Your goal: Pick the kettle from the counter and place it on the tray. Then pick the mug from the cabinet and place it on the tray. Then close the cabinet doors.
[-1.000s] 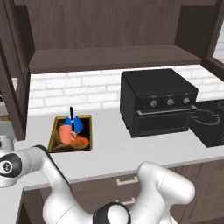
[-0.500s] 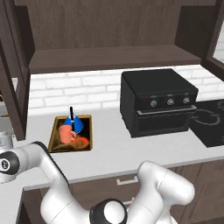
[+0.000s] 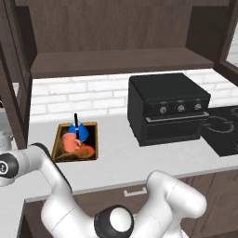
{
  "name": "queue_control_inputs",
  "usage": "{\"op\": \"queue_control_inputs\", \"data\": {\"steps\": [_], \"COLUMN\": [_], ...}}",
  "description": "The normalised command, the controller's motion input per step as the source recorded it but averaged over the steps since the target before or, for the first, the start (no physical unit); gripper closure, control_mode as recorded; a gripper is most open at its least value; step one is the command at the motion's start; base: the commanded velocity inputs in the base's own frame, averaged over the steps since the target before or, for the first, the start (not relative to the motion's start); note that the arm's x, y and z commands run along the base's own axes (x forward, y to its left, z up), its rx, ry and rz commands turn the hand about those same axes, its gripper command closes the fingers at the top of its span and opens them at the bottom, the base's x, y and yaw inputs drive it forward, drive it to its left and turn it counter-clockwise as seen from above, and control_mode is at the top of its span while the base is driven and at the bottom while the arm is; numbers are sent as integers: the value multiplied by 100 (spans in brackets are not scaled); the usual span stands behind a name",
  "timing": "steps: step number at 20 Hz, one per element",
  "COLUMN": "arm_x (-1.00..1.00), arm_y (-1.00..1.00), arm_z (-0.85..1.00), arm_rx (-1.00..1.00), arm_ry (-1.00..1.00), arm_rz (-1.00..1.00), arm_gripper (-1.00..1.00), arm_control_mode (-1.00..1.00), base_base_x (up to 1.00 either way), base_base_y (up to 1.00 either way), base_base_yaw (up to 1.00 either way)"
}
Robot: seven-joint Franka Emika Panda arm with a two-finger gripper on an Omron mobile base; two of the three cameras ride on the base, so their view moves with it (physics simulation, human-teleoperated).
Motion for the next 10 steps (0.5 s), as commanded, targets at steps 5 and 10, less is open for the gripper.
{"op": "queue_control_inputs", "data": {"steps": [5, 10], "arm_x": [0, 0], "arm_y": [-3, -26], "arm_z": [14, 10], "arm_rx": [0, 5], "arm_ry": [-2, -8], "arm_rz": [0, 0], "arm_gripper": [100, 100], "arm_control_mode": [-100, -100], "base_base_x": [0, 0], "base_base_y": [0, 0], "base_base_yaw": [0, 0]}}
